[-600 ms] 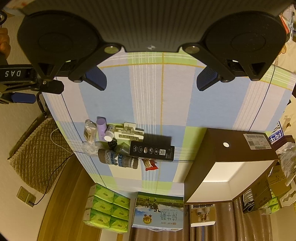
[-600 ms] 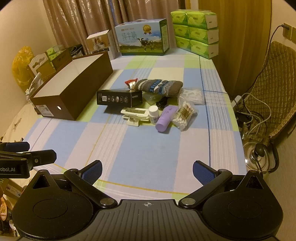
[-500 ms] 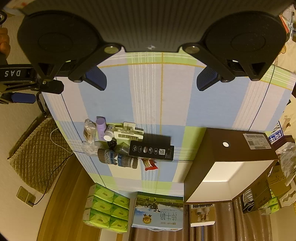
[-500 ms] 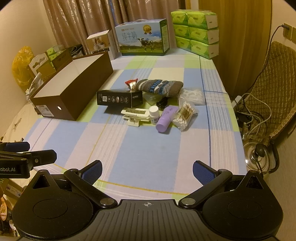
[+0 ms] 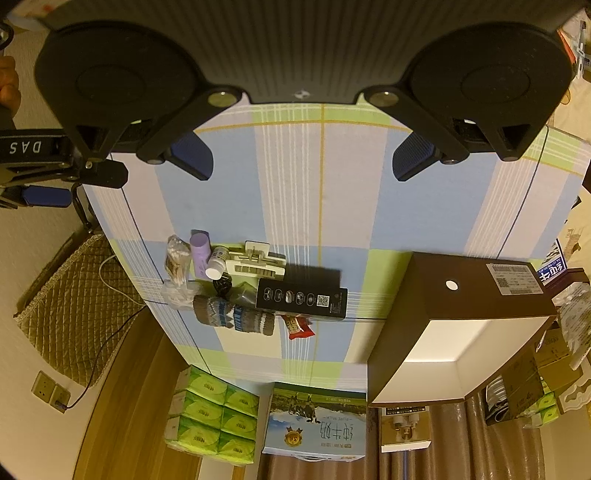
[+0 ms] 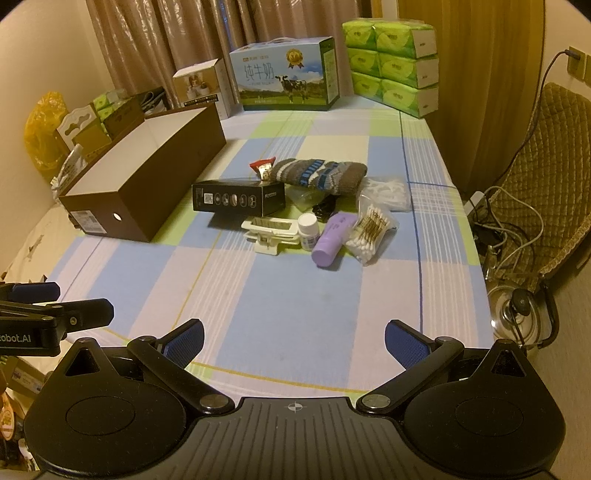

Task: Organize objects

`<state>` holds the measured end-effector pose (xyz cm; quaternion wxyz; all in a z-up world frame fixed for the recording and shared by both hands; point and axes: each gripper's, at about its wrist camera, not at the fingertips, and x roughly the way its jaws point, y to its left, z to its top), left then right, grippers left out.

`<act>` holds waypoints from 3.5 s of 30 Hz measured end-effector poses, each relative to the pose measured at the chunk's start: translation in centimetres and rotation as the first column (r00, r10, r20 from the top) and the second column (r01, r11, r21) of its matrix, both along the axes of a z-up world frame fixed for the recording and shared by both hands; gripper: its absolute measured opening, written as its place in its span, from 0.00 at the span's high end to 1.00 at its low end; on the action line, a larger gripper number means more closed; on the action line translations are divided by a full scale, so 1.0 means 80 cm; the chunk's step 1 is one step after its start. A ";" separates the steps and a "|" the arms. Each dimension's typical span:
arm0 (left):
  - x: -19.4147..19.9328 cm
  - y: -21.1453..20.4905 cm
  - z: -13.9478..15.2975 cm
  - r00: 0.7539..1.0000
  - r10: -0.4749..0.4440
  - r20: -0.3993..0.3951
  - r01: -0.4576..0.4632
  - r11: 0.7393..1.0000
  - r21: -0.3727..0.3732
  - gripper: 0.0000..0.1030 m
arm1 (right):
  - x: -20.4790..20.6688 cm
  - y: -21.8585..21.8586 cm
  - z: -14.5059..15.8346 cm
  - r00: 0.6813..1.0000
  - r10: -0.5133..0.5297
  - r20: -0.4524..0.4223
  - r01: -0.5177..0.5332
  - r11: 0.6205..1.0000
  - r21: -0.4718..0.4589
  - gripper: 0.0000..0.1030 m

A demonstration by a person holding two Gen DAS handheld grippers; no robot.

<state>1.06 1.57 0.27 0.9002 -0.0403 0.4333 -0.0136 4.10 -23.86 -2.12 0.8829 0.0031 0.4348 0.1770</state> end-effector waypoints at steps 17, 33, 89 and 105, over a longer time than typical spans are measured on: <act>0.021 0.003 -0.007 1.000 -0.025 -0.019 0.025 1.000 -0.001 0.01 | 0.014 0.006 -0.001 1.000 -0.016 -0.017 0.016 1.000 -0.004 0.02; 0.052 0.017 -0.011 0.996 -0.079 -0.038 0.079 0.997 0.002 0.01 | 0.032 0.017 -0.003 0.997 -0.078 -0.028 0.078 0.997 -0.001 0.02; 0.263 -0.047 -0.197 0.637 -0.758 -0.141 0.598 0.371 0.711 0.38 | 0.108 -0.046 -0.050 0.864 -0.493 -0.102 0.495 0.869 -0.011 0.02; 0.297 0.021 -0.110 0.857 -0.476 -0.196 0.503 0.855 0.123 0.62 | 0.133 -0.060 -0.062 0.883 -0.453 -0.119 0.458 0.889 0.015 0.02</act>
